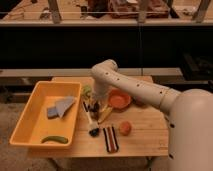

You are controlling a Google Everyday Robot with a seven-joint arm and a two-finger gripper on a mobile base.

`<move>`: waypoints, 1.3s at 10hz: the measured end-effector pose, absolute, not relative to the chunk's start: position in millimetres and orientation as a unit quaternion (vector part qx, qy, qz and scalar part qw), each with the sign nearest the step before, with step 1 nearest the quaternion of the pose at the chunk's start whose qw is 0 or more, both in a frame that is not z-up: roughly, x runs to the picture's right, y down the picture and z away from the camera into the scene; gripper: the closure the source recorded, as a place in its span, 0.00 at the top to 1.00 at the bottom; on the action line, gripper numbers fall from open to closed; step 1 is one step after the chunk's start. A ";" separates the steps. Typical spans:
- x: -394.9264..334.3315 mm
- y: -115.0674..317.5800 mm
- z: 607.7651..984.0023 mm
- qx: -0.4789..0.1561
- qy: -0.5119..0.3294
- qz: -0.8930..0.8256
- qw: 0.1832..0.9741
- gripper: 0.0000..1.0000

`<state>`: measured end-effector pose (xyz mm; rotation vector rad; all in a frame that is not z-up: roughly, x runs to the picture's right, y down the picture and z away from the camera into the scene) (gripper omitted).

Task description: Place grapes in table surface

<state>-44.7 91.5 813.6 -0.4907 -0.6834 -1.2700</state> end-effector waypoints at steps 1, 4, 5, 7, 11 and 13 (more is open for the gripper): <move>-45.8 92.1 814.1 -0.222 -0.309 -0.576 0.723 0.04; -45.0 89.6 809.8 -0.218 -0.291 -0.581 0.729 0.00; -47.7 86.3 805.2 -0.212 -0.282 -0.585 0.730 0.00; -53.7 80.6 792.7 -0.196 -0.263 -0.598 0.732 0.00; -55.6 52.0 756.4 -0.152 -0.265 -0.603 0.736 0.00; -46.2 26.1 735.6 -0.128 -0.279 -0.592 0.745 0.00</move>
